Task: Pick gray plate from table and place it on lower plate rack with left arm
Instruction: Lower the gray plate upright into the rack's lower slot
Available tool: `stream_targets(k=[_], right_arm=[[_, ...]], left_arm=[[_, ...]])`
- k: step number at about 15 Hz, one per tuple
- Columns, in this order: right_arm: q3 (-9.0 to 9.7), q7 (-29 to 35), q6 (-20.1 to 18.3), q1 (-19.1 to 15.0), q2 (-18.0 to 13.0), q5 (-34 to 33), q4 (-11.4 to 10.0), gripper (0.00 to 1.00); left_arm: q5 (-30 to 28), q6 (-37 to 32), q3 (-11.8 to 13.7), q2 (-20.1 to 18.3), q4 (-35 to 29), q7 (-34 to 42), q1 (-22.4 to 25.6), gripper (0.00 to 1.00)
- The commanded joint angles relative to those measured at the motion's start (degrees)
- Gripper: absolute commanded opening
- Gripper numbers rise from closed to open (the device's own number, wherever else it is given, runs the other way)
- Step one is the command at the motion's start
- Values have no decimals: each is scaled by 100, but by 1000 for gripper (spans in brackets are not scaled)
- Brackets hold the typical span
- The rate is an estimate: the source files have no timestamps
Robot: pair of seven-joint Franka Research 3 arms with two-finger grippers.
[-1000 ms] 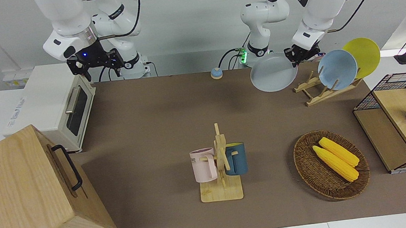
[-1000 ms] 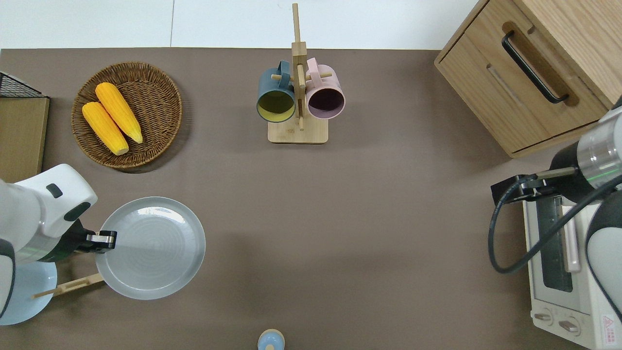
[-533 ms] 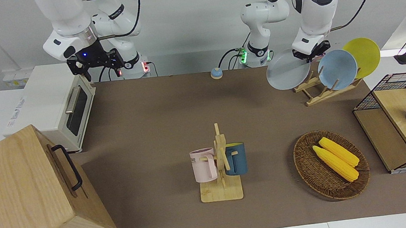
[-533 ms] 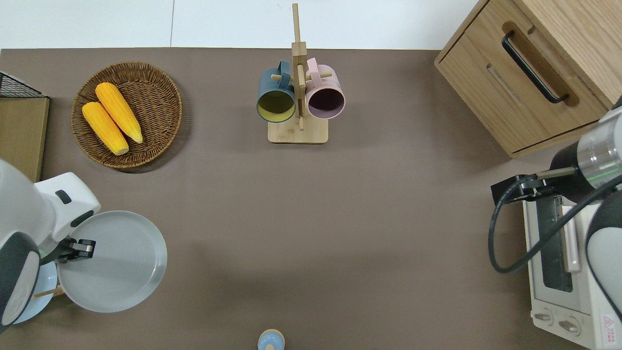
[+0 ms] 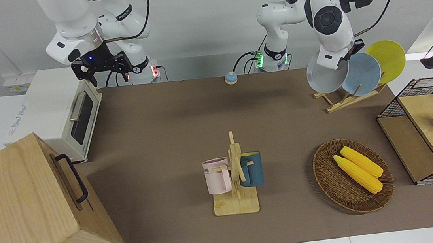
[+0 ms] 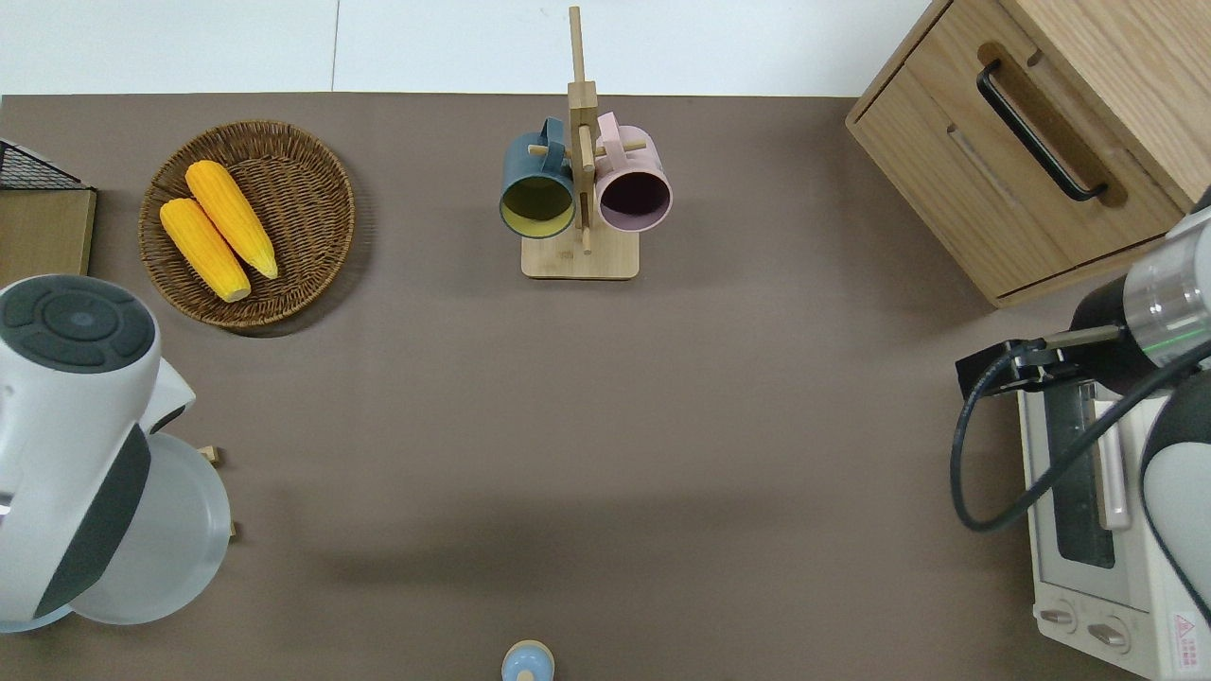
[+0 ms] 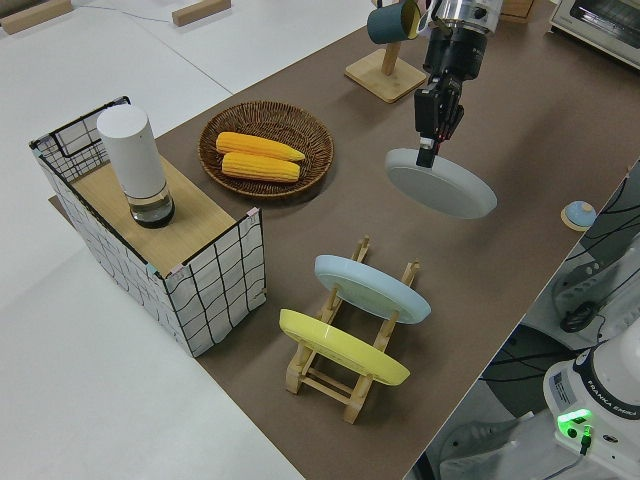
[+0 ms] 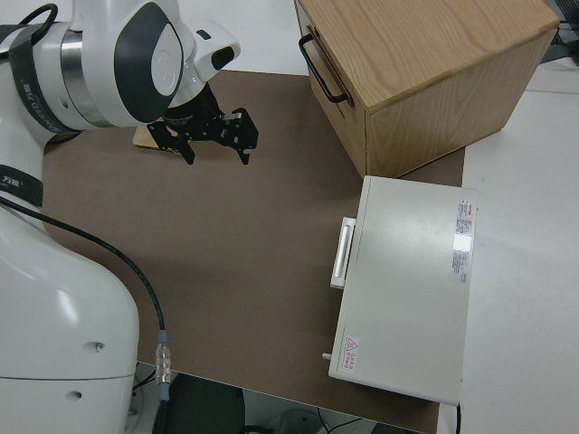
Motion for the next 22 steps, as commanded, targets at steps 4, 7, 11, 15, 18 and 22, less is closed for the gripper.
stream_targets(k=[4,7,11,15,18,22], right_arm=[[121,68,-70,-132,-12,-37,41,983],[113,68,-62,-132,-20,-37,41,983],[121,68,-62,-132,-12,-37,41,983],[121,68,-62,-132,-12,-37,41,983],[113,68,-62,-132,-12,-37,41,983],[113,68,-62,-132,-12,-37,41,983]], left_arm=[[1095,-179,-93,254,-307,-498,-29,0],[1202,137,-32,236,-544,-515,33,0],[1210,480,-13,262,-895,-856,121,0],[1193,682,-13,429,-1063,-1148,138,0],[1140,858,-13,570,-1063,-1148,252,0],[974,1104,13,597,-1055,-999,497,60]])
